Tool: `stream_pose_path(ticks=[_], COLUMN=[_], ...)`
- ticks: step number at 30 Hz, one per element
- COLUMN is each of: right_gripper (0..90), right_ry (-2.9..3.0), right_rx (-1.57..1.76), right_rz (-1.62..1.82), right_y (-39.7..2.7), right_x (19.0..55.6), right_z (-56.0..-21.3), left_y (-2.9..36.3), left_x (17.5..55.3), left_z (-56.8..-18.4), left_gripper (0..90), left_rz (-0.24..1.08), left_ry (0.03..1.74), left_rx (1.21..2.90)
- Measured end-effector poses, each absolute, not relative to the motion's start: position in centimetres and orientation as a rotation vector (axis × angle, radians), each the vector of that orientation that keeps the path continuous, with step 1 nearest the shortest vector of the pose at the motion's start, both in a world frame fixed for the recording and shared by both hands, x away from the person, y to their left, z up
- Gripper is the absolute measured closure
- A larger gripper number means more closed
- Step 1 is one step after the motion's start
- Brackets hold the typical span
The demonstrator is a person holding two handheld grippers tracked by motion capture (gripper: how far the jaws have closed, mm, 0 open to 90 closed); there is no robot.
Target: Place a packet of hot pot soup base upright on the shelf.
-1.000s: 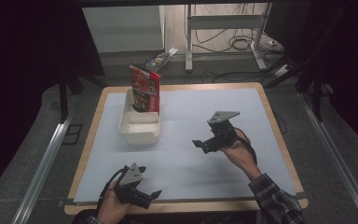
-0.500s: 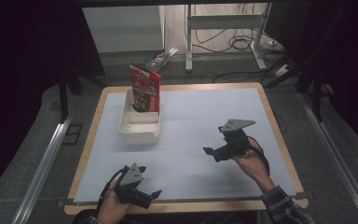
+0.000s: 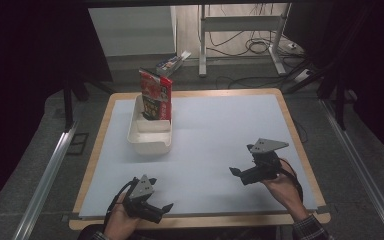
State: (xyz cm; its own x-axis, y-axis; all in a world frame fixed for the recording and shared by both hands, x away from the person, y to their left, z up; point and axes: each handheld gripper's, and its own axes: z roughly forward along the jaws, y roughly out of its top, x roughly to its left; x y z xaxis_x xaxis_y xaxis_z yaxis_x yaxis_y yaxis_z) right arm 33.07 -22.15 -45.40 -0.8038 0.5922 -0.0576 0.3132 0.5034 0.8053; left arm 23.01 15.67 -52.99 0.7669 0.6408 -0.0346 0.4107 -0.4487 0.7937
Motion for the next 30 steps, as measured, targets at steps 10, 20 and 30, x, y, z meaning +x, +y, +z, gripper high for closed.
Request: stream_pose_path(ticks=[10, 20, 30], right_gripper=[0.0, 0.0, 0.0], right_ry=[2.380, 2.359, 2.385], right_rx=[0.780, 0.847, 0.928], right_rz=[1.189, 1.150, 1.101], right_y=[-24.2, -26.3, -27.6], right_x=[31.6, 30.4, 29.8], right_z=[-46.4, -48.1, -49.6], left_y=[15.7, 15.7, 15.7], left_x=[23.0, 23.1, 23.1], left_z=[-53.0, -53.0, -53.2], left_gripper=[0.6, 0.6, 0.6], left_rz=[0.349, 0.352, 0.364], left_ry=[0.790, 0.788, 0.784], left_rx=[2.107, 2.107, 2.127])
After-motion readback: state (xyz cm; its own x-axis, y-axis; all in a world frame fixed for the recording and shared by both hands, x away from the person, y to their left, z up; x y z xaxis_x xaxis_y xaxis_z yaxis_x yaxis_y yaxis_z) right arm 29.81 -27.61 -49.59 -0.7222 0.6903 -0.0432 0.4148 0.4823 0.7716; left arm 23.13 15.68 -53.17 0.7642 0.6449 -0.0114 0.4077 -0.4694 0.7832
